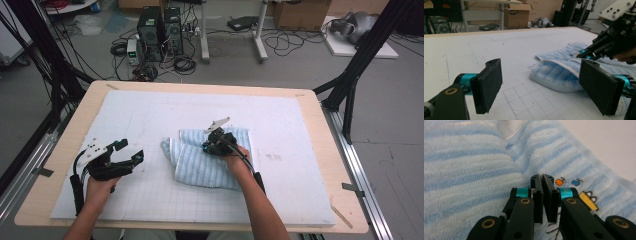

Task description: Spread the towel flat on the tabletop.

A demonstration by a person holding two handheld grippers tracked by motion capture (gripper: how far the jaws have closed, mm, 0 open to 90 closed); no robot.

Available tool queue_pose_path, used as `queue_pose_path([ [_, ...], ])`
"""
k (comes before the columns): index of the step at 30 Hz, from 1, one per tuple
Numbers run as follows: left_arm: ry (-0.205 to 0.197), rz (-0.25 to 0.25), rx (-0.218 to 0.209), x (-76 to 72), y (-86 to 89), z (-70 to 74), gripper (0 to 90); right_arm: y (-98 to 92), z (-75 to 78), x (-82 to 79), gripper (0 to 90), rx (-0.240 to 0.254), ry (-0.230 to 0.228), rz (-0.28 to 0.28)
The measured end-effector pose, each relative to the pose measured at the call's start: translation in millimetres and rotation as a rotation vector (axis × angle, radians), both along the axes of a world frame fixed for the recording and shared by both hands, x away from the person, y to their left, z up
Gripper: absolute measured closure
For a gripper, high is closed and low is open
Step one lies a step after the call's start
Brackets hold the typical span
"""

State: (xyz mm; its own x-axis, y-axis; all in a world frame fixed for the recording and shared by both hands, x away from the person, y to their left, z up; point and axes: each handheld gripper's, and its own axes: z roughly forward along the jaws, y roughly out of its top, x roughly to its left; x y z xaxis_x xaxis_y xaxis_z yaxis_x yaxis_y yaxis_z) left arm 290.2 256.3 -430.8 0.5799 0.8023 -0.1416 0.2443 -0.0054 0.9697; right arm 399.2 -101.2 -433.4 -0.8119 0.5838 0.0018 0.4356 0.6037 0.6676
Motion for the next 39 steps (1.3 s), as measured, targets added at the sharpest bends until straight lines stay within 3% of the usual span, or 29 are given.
queue_pose_path([
  [2,0.0,-0.002,0.001,-0.2,-0.1,0.3,19.6,-4.4,5.4,6.7,87.2,0.027,-0.024,-0.03],
  [8,0.007,-0.001,0.008,-0.2,-0.7,0.0,19.6,-19.3,23.2,33.7,87.1,0.046,-0.103,-0.157],
  [13,0.013,-0.002,0.011,-0.2,-1.8,-0.3,19.6,-32.3,26.6,57.6,87.1,0.069,-0.126,-0.292],
  [19,0.024,-0.014,0.029,-0.3,-3.8,-1.1,19.7,-46.0,26.7,72.5,87.1,0.028,-0.206,-0.493],
  [22,0.034,-0.019,0.041,0.5,-4.9,-1.9,19.6,-53.8,25.7,77.9,87.1,0.008,-0.238,-0.567],
  [25,0.038,-0.026,0.049,1.3,-7.1,-2.0,19.7,-62.1,19.8,80.9,84.6,0.007,-0.204,-0.613],
  [27,0.038,-0.031,0.05,2.6,-9.1,-2.0,19.7,-65.4,20.0,80.4,73.3,0.045,-0.175,-0.61],
  [30,0.033,-0.036,0.042,4.5,-11.2,-2.3,20.2,-65.6,28.7,73.7,59.0,0.084,-0.156,-0.551],
  [33,0.033,-0.038,0.039,6.9,-12.2,-3.4,20.6,-68.2,40.8,57.5,50.9,0.107,-0.172,-0.474],
  [37,0.025,-0.03,0.023,7.5,-10.8,-2.9,20.6,-73.7,47.1,29.6,43.8,0.131,-0.127,-0.383],
  [39,0.024,-0.027,0.018,8.0,-9.5,-2.7,20.6,-72.2,44.4,14.0,41.0,0.106,-0.11,-0.323],
])
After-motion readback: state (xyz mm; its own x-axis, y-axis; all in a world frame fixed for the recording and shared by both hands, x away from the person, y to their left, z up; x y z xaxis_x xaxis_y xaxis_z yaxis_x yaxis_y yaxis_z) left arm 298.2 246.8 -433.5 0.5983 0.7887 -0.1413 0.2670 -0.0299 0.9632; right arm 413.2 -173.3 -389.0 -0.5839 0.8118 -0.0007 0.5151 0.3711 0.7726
